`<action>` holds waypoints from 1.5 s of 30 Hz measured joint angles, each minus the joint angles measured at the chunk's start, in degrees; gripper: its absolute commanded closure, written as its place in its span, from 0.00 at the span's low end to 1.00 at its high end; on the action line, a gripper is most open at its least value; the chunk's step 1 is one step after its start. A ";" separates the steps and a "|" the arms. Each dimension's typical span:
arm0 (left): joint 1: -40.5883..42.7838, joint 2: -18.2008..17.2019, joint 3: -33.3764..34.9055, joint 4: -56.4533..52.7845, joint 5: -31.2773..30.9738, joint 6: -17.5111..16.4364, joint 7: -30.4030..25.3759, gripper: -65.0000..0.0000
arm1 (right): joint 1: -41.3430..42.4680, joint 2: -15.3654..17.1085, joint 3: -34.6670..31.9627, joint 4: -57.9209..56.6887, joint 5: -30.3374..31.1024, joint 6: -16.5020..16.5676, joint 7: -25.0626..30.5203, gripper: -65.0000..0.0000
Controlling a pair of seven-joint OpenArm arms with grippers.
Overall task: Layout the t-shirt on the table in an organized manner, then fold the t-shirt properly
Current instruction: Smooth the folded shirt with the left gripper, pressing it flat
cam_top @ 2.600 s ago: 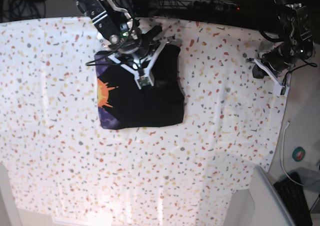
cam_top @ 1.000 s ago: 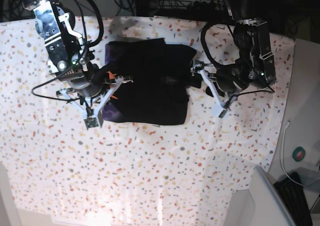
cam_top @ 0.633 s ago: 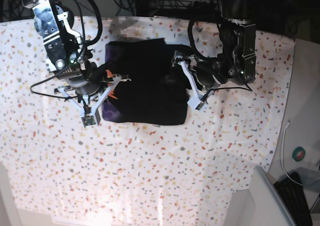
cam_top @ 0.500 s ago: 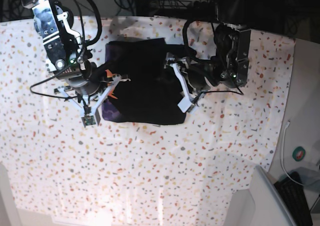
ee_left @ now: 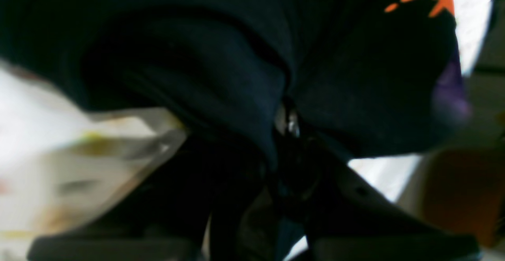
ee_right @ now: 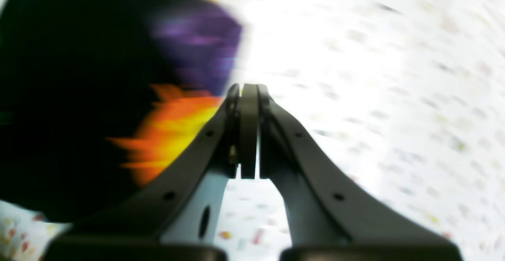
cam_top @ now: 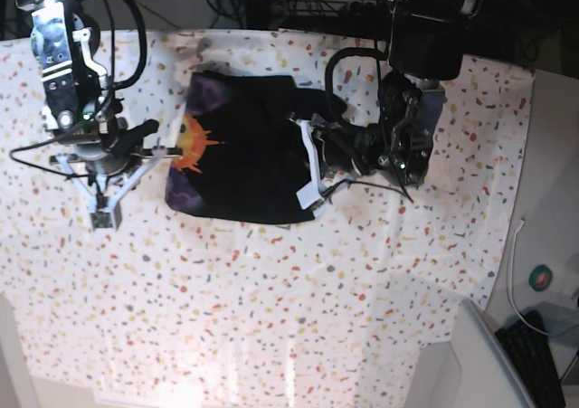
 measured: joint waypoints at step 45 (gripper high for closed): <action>-24.50 -11.02 64.43 9.40 21.81 0.20 -26.71 1.00 | -0.92 -0.07 8.98 -7.61 0.13 -0.02 0.26 1.00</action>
